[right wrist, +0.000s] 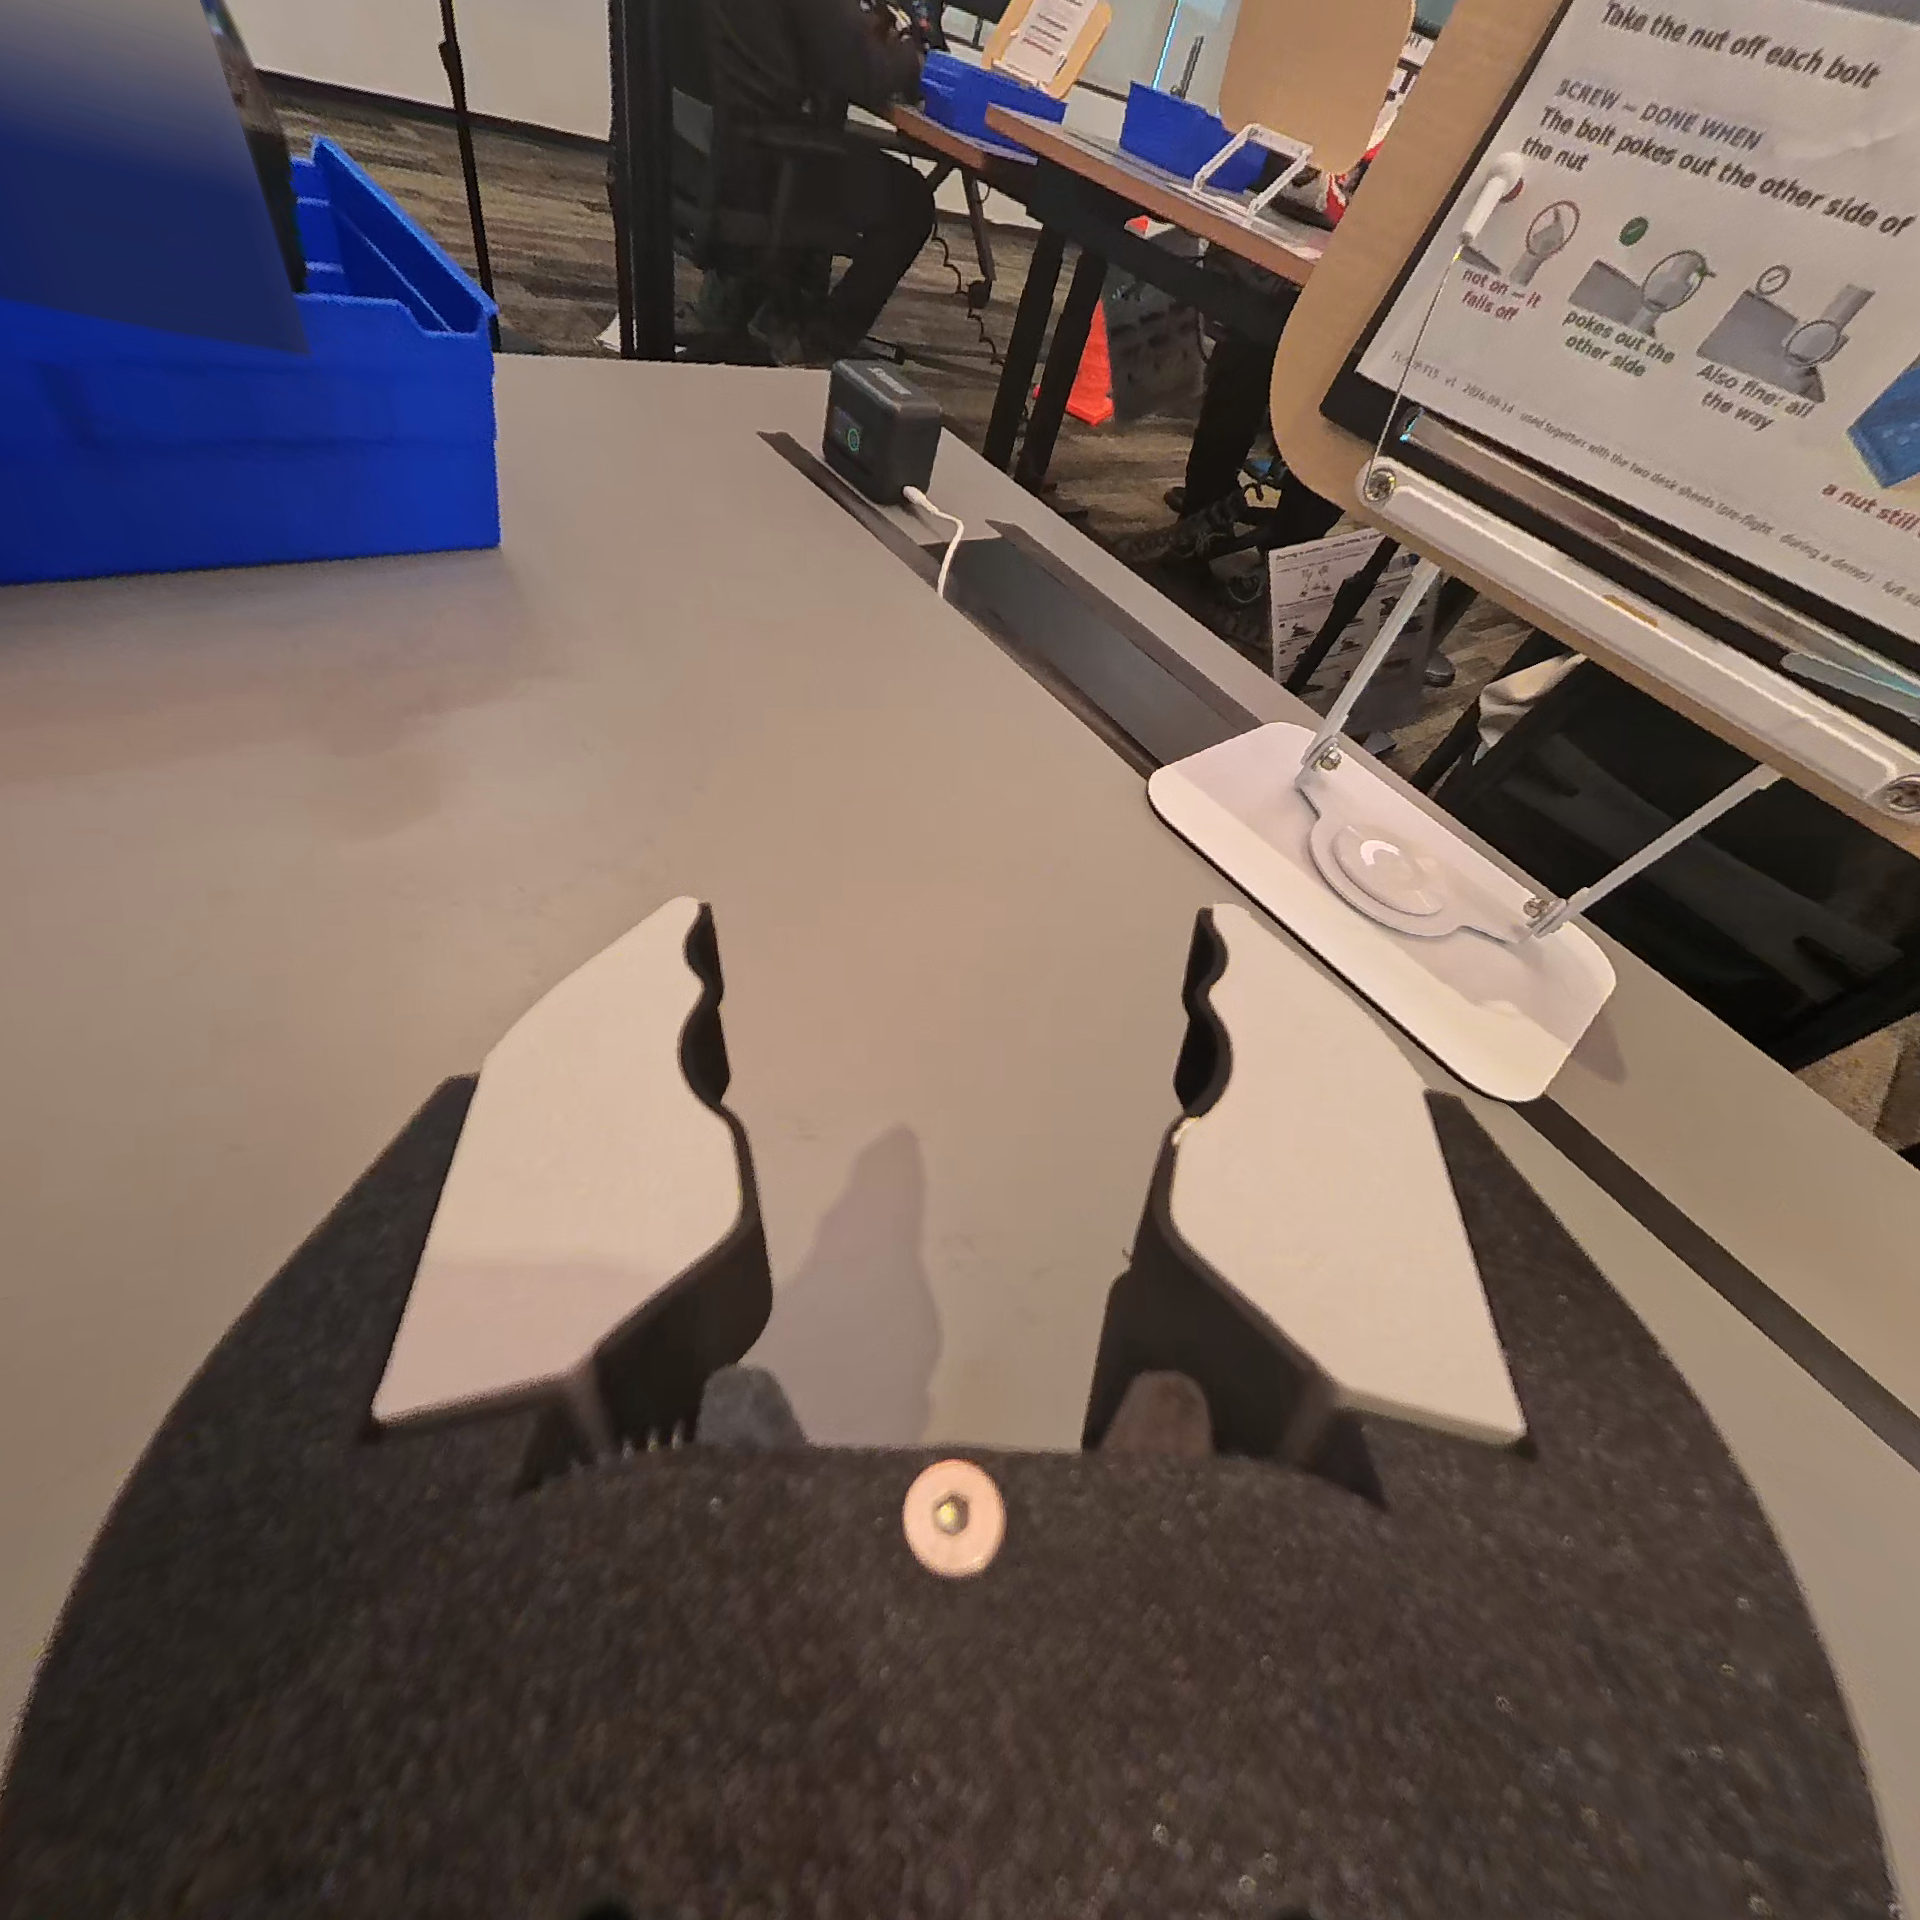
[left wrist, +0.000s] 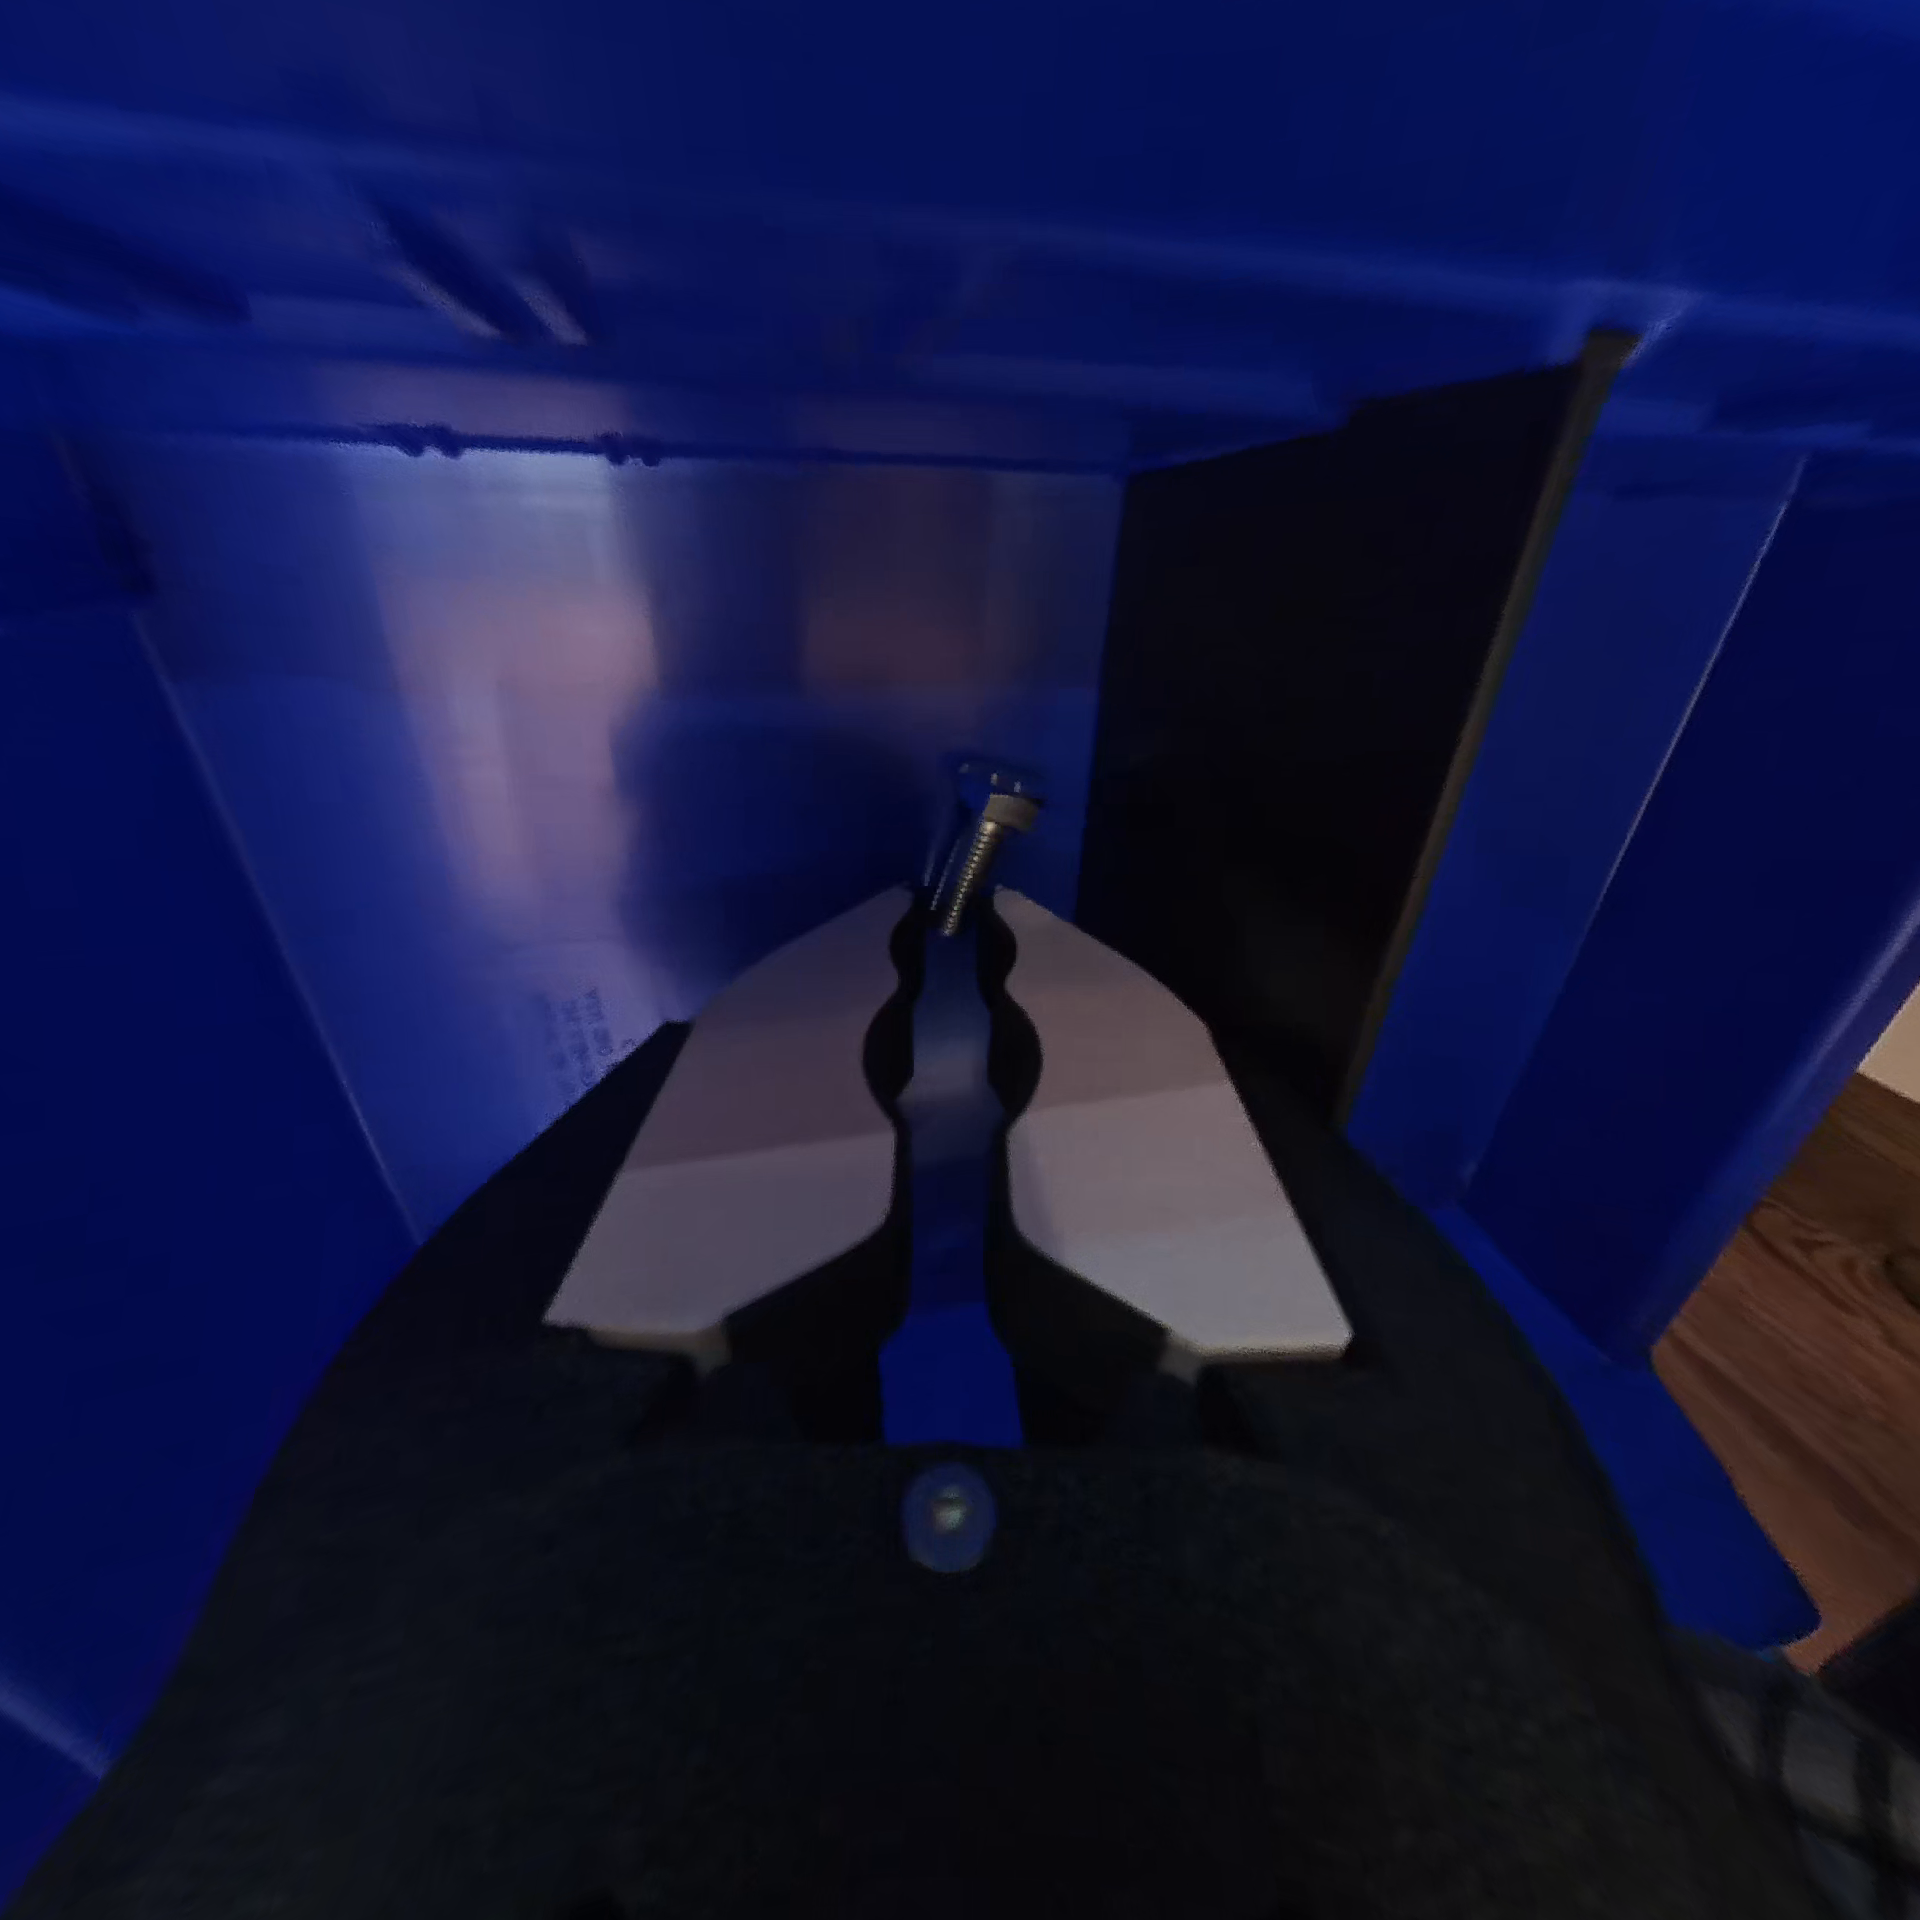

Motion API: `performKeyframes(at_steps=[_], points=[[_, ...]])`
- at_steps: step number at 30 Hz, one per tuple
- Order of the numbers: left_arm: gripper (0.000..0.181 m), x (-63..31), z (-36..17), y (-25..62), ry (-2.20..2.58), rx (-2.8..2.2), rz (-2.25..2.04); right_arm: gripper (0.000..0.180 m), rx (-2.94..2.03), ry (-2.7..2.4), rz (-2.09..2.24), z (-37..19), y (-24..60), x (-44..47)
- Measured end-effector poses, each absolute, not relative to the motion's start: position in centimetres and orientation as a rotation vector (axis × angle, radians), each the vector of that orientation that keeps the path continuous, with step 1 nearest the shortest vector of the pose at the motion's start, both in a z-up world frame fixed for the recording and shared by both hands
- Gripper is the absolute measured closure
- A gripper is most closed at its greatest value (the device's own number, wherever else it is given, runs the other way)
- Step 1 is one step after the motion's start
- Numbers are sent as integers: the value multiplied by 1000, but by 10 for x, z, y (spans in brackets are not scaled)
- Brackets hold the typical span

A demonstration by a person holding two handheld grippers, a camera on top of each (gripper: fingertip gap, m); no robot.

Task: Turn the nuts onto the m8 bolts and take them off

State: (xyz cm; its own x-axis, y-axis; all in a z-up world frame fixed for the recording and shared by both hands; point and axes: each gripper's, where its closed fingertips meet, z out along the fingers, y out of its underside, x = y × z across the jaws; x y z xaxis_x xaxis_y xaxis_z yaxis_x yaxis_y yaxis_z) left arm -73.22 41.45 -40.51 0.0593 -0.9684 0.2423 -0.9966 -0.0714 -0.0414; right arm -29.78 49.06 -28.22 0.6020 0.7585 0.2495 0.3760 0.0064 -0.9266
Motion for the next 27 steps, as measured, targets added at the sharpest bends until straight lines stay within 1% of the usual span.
performKeyframes(at_steps=[5, 8, 12, 16, 21, 24, 27], points=[[172, -735, -404, 422, -1921, 2306, 226, 95, -1587, -948, 410, -277, 484, -292], [173, -735, -392, 430, -1846, 2416, 201, 96, -1571, -925, 420, -271, 477, -284], [173, -736, -358, 439, -1764, 2564, 126, 96, -1547, -897, 423, -262, 464, -266], [173, -716, -311, 440, -1754, 2691, 44, 96, -1519, -851, 431, -251, 450, -240], [173, -647, -262, 431, -1821, 2796, 24, 98, -1500, -806, 452, -248, 428, -205], [173, -589, -251, 427, -1924, 2812, 21, 98, -1503, -791, 462, -249, 417, -185], [173, -523, -253, 427, -2034, 2822, 60, 98, -1507, -776, 477, -250, 405, -167]])
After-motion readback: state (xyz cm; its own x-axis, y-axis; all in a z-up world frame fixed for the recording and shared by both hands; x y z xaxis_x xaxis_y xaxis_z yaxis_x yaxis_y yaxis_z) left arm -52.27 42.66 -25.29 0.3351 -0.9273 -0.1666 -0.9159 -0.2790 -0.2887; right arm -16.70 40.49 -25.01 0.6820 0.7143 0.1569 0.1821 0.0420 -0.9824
